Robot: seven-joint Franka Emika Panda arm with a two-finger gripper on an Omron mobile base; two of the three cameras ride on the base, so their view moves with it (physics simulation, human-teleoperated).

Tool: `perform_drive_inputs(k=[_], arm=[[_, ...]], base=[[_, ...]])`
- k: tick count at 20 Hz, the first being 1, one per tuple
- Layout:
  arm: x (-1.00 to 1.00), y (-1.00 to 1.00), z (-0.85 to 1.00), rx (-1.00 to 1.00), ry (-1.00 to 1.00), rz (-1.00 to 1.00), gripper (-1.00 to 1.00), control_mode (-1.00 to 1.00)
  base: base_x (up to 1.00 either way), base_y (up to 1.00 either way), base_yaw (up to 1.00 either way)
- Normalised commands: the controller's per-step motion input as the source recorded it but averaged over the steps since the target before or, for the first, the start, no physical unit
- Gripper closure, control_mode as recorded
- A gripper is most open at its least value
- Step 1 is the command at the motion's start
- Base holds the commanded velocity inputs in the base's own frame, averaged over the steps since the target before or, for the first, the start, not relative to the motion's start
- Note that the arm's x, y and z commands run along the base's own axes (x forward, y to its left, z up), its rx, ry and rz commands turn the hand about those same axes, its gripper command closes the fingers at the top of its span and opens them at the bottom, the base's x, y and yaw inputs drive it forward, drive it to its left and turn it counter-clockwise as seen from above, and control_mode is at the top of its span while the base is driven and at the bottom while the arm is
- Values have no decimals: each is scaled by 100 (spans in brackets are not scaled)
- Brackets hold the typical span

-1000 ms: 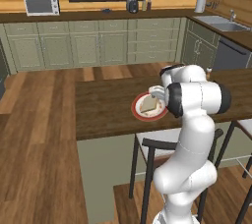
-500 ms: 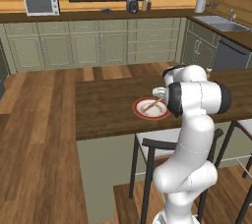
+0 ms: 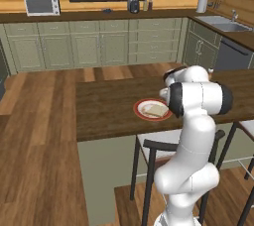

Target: Start the toaster. Once the lever pops up, take the bread to the plate on the dining counter.

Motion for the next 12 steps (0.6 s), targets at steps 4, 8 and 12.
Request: perform_drive_inputs(k=[4,8,12], arm=[[-52,-27,49,-2,0,-16,-100,-100],[-99,5,100,0,-7,-7,-100,-100],[-100,23,100,0,-2,-3,-100,-100]], base=[[0,0,0],[0,0,0],[0,0,0]])
